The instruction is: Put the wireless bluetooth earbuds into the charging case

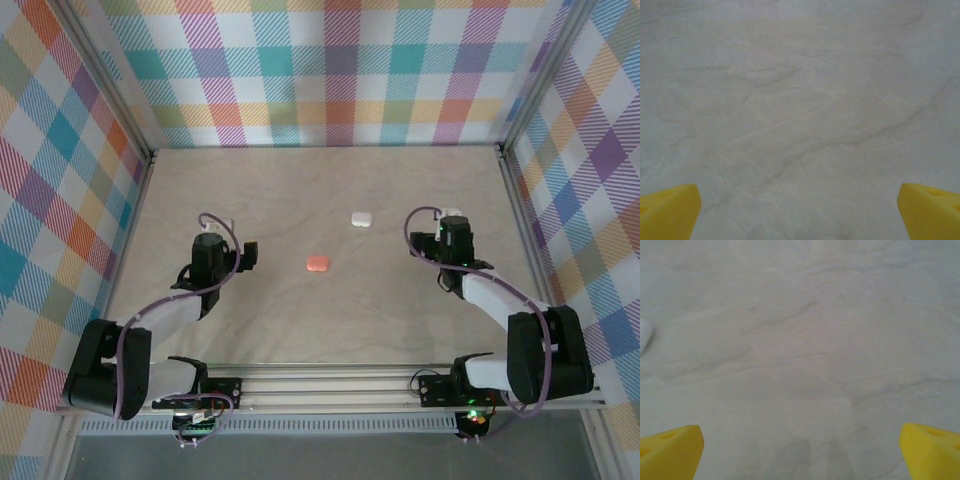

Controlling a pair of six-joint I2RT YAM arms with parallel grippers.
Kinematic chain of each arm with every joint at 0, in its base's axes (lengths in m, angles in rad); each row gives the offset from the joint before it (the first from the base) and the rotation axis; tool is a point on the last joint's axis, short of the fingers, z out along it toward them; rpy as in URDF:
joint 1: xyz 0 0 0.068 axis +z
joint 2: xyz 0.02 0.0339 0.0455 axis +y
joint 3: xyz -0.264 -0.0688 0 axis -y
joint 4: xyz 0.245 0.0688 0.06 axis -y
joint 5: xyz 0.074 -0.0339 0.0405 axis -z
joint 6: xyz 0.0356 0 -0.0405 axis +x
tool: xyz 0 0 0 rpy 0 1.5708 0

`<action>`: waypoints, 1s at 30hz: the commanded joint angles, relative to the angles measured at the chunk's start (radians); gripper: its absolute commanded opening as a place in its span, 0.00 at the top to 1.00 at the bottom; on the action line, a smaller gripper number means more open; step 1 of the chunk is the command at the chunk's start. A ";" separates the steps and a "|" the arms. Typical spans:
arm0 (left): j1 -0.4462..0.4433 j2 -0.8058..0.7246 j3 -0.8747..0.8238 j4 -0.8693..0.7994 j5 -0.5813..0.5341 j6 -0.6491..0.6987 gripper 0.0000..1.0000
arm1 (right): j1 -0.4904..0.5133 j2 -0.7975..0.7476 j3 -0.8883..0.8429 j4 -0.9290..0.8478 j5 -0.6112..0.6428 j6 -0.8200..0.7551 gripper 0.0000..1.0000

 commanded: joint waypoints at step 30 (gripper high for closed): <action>0.162 0.313 -0.009 0.408 0.152 -0.008 0.00 | -0.135 0.237 -0.164 0.691 -0.159 -0.023 0.00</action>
